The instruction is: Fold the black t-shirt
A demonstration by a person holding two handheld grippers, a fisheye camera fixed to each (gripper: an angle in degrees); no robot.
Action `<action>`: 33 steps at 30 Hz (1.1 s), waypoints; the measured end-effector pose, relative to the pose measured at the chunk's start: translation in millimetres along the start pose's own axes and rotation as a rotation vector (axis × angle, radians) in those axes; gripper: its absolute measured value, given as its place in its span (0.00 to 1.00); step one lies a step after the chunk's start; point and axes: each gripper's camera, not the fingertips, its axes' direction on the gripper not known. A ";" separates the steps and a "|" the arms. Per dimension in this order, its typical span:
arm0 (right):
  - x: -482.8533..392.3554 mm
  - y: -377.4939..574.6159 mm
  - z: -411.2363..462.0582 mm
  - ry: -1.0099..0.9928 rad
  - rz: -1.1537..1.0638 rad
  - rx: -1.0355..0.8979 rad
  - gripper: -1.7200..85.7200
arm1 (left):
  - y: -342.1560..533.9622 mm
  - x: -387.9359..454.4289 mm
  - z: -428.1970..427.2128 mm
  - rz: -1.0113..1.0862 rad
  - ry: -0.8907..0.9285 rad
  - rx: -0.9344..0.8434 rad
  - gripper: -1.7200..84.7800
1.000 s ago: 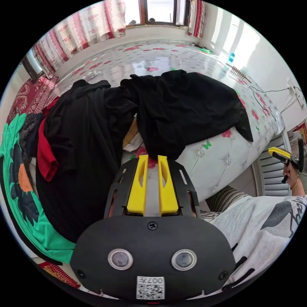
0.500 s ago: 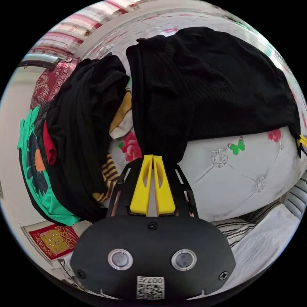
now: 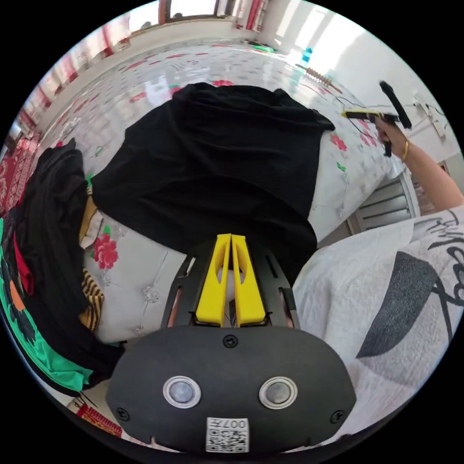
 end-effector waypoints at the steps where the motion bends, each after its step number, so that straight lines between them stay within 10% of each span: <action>1: -23.1 18.5 -0.9 -0.111 -0.031 0.003 0.11 | -1.8 -11.4 -2.4 -0.012 -0.038 0.017 0.03; 7: -168.2 100.6 31.2 -0.437 -0.217 -0.202 0.13 | -48.7 -85.2 16.6 0.091 -0.295 -0.010 0.11; 21: -199.8 97.0 63.4 -0.262 -0.161 -0.365 0.04 | -104.7 -108.3 132.9 0.376 -0.552 -0.173 0.01; 33: -12.6 72.2 -38.4 -0.055 0.071 -0.101 0.05 | 12.2 -72.4 65.4 -0.039 0.101 -0.150 0.01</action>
